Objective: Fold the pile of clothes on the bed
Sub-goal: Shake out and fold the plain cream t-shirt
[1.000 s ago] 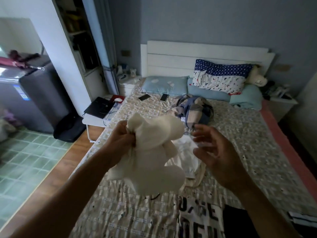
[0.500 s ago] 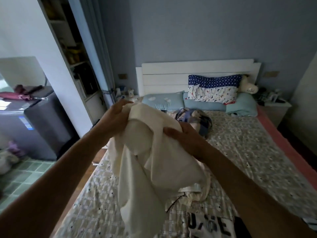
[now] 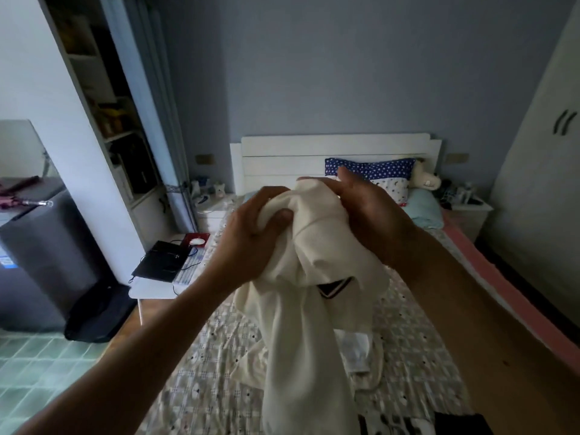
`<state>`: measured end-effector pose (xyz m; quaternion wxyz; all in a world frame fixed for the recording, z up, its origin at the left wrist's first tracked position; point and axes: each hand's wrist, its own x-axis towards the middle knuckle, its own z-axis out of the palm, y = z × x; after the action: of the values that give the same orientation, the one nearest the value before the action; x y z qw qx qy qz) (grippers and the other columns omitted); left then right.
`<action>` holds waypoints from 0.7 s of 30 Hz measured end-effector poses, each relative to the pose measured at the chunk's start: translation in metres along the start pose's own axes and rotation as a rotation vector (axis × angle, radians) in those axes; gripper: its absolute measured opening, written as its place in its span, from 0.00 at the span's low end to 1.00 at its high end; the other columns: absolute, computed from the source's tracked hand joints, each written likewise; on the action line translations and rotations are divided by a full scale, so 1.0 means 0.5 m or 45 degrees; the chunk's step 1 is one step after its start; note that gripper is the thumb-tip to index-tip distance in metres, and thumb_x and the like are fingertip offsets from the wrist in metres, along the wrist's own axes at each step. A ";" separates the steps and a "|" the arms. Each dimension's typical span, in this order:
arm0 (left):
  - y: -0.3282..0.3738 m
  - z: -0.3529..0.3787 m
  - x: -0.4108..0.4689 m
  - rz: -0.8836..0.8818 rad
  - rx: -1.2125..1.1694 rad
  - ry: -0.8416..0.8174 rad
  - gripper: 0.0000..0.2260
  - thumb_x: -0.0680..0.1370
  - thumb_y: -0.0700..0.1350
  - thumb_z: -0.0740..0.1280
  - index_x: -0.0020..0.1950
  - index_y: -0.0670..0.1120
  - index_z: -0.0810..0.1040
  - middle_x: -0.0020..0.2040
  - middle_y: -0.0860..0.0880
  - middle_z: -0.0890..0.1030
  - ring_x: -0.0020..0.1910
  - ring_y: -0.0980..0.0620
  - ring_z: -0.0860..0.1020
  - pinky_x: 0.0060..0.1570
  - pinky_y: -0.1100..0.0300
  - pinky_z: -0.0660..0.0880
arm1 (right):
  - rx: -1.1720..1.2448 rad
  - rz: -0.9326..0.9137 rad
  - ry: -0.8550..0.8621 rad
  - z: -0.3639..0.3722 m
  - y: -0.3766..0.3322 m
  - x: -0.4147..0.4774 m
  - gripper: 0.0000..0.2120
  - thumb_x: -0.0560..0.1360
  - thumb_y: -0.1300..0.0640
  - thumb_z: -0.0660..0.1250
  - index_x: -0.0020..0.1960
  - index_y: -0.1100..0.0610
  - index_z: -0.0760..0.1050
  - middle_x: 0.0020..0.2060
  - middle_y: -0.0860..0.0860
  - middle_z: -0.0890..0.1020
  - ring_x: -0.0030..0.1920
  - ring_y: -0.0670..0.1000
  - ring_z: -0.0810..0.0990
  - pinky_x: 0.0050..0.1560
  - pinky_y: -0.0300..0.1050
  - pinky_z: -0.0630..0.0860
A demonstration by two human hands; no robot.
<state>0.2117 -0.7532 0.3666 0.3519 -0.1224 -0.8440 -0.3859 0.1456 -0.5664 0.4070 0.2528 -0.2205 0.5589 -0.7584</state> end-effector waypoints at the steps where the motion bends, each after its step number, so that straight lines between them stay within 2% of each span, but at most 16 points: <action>1: -0.002 0.000 0.006 -0.023 -0.065 0.038 0.06 0.81 0.48 0.64 0.56 0.50 0.78 0.47 0.56 0.82 0.46 0.58 0.80 0.46 0.59 0.76 | -0.071 -0.035 -0.067 0.001 -0.004 -0.011 0.29 0.69 0.29 0.60 0.59 0.47 0.81 0.63 0.56 0.80 0.57 0.47 0.82 0.68 0.51 0.71; 2: -0.006 -0.002 0.013 -0.077 -0.149 0.085 0.06 0.81 0.48 0.63 0.52 0.48 0.78 0.43 0.56 0.81 0.42 0.57 0.79 0.43 0.58 0.75 | -0.173 -0.025 -0.059 0.005 -0.005 -0.018 0.26 0.64 0.23 0.60 0.47 0.38 0.83 0.55 0.47 0.85 0.46 0.36 0.81 0.61 0.42 0.74; 3: -0.011 -0.005 0.020 -0.164 -0.248 0.131 0.08 0.82 0.48 0.62 0.49 0.47 0.78 0.40 0.53 0.81 0.41 0.55 0.78 0.42 0.55 0.74 | -0.158 0.007 -0.100 0.005 -0.002 -0.021 0.23 0.64 0.22 0.59 0.40 0.36 0.83 0.44 0.42 0.86 0.38 0.35 0.80 0.53 0.35 0.75; 4: -0.018 -0.010 0.025 -0.278 -0.362 0.165 0.10 0.83 0.48 0.61 0.47 0.46 0.79 0.40 0.48 0.81 0.41 0.53 0.78 0.42 0.51 0.76 | -0.176 -0.019 -0.124 0.005 0.008 -0.023 0.20 0.70 0.29 0.59 0.40 0.38 0.84 0.40 0.42 0.86 0.38 0.37 0.82 0.47 0.34 0.76; 5: -0.024 -0.016 0.029 -0.389 -0.494 0.179 0.11 0.84 0.48 0.61 0.46 0.48 0.80 0.42 0.44 0.82 0.43 0.50 0.79 0.44 0.46 0.77 | -0.108 -0.098 -0.165 0.000 0.022 -0.029 0.16 0.75 0.37 0.63 0.48 0.43 0.86 0.44 0.45 0.86 0.44 0.42 0.84 0.47 0.37 0.78; 6: -0.025 -0.021 0.030 -0.478 -0.612 0.182 0.13 0.84 0.47 0.60 0.45 0.50 0.82 0.41 0.43 0.83 0.43 0.49 0.80 0.45 0.45 0.78 | -0.083 -0.132 -0.222 0.000 0.032 -0.040 0.18 0.74 0.41 0.68 0.59 0.48 0.82 0.53 0.50 0.85 0.54 0.48 0.83 0.52 0.42 0.79; 7: -0.026 -0.025 0.030 -0.562 -0.716 0.173 0.14 0.84 0.46 0.60 0.44 0.51 0.82 0.39 0.46 0.84 0.43 0.50 0.81 0.45 0.47 0.78 | -0.166 -0.156 -0.303 0.007 0.039 -0.052 0.31 0.70 0.42 0.73 0.69 0.52 0.74 0.61 0.54 0.81 0.63 0.54 0.79 0.58 0.48 0.78; 8: -0.023 -0.028 0.030 -0.646 -0.798 0.169 0.13 0.84 0.45 0.60 0.43 0.50 0.80 0.37 0.49 0.83 0.42 0.50 0.80 0.44 0.51 0.78 | -0.318 -0.184 -0.324 0.002 0.050 -0.051 0.41 0.66 0.42 0.77 0.74 0.51 0.66 0.67 0.56 0.77 0.67 0.58 0.76 0.62 0.54 0.76; 9: -0.020 -0.030 0.028 -0.749 -0.854 0.180 0.13 0.84 0.44 0.59 0.42 0.48 0.78 0.35 0.50 0.82 0.40 0.50 0.79 0.43 0.55 0.77 | -0.481 -0.184 -0.269 0.006 0.053 -0.041 0.45 0.63 0.44 0.80 0.75 0.47 0.64 0.67 0.54 0.76 0.67 0.58 0.75 0.64 0.58 0.75; 10: -0.021 -0.032 0.026 -0.862 -0.896 0.204 0.13 0.84 0.41 0.59 0.41 0.46 0.75 0.34 0.48 0.79 0.39 0.50 0.76 0.39 0.59 0.76 | -0.637 -0.184 -0.141 0.016 0.052 -0.034 0.43 0.62 0.47 0.81 0.73 0.44 0.66 0.65 0.52 0.79 0.65 0.56 0.78 0.63 0.59 0.75; 12: -0.024 -0.039 0.024 -1.018 -0.994 0.202 0.15 0.84 0.37 0.55 0.37 0.44 0.70 0.29 0.46 0.76 0.35 0.51 0.72 0.30 0.66 0.74 | -0.737 -0.278 0.100 0.030 0.044 -0.012 0.30 0.67 0.60 0.78 0.66 0.47 0.74 0.54 0.49 0.85 0.55 0.49 0.83 0.56 0.49 0.80; 14: -0.037 -0.055 0.028 -1.016 -0.946 0.139 0.16 0.83 0.36 0.56 0.36 0.43 0.71 0.22 0.52 0.76 0.32 0.52 0.73 0.26 0.68 0.73 | -0.784 -0.394 0.182 0.036 0.028 -0.004 0.22 0.70 0.69 0.73 0.61 0.53 0.78 0.47 0.48 0.85 0.48 0.42 0.84 0.48 0.36 0.79; 15: -0.040 -0.067 0.032 -0.996 -0.847 0.103 0.16 0.83 0.35 0.57 0.36 0.44 0.71 0.21 0.54 0.76 0.31 0.53 0.74 0.27 0.68 0.73 | -0.838 -0.426 0.215 0.033 0.017 0.001 0.20 0.71 0.70 0.72 0.59 0.55 0.78 0.47 0.49 0.84 0.46 0.41 0.83 0.47 0.34 0.78; 18: -0.080 -0.118 0.058 -0.962 -0.513 0.116 0.15 0.82 0.42 0.63 0.35 0.46 0.77 0.30 0.51 0.80 0.36 0.49 0.77 0.38 0.65 0.77 | -1.031 -0.469 0.264 0.017 -0.017 0.012 0.15 0.71 0.67 0.73 0.52 0.50 0.79 0.45 0.49 0.84 0.44 0.42 0.82 0.49 0.40 0.79; 20: -0.103 -0.149 0.077 -1.054 -0.473 0.153 0.14 0.79 0.47 0.67 0.34 0.45 0.80 0.38 0.43 0.83 0.43 0.43 0.80 0.49 0.53 0.78 | -1.160 -0.489 0.273 0.014 -0.033 0.016 0.15 0.71 0.66 0.74 0.48 0.47 0.79 0.43 0.47 0.84 0.43 0.44 0.82 0.49 0.44 0.79; 21: -0.111 -0.160 0.085 -1.047 -0.390 0.115 0.14 0.79 0.47 0.67 0.35 0.44 0.80 0.41 0.40 0.83 0.45 0.42 0.80 0.48 0.50 0.78 | -1.194 -0.500 0.272 0.019 -0.042 0.016 0.13 0.71 0.65 0.74 0.46 0.48 0.79 0.41 0.47 0.84 0.41 0.44 0.82 0.47 0.44 0.78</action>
<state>0.1945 -0.8525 0.4008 0.1835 0.1901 -0.7393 -0.6194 0.1422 -0.5732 0.4299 -0.0788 -0.3321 0.8095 -0.4777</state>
